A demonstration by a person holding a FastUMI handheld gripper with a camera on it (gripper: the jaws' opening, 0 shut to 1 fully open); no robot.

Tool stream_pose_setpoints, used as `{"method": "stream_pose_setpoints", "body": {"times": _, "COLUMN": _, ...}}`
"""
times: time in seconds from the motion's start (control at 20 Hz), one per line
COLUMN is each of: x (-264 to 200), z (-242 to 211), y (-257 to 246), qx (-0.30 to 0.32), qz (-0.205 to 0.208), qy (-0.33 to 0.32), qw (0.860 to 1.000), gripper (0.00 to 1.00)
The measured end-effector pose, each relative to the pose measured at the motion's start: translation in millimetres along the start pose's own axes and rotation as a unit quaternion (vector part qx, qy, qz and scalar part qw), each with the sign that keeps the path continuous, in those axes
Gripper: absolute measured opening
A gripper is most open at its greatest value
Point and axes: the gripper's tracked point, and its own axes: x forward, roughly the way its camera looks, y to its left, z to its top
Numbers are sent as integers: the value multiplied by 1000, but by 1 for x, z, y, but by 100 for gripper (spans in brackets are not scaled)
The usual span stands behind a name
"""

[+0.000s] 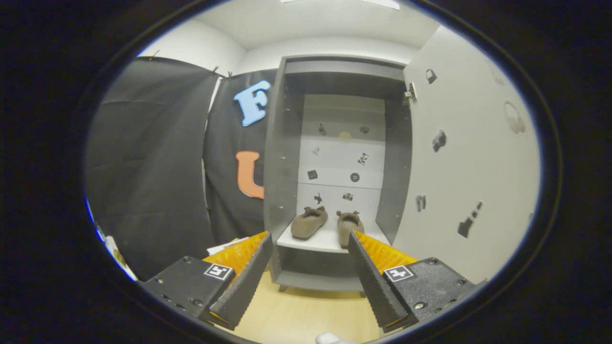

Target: Open the shoe cabinet door, grab the shoes and put them into the shoe cabinet, then close the shoe cabinet door.

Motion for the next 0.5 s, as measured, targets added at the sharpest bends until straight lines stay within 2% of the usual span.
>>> {"method": "stream_pose_setpoints", "body": {"times": 0.25, "x": -92, "z": -29, "y": -23, "qx": -7, "qz": 5, "qy": 15, "qw": 1000, "gripper": 100}}
{"method": "stream_pose_setpoints", "body": {"times": 0.5, "x": -165, "z": -46, "y": -93, "qx": 7, "qz": -46, "qy": 19, "qw": 999, "gripper": 100}}
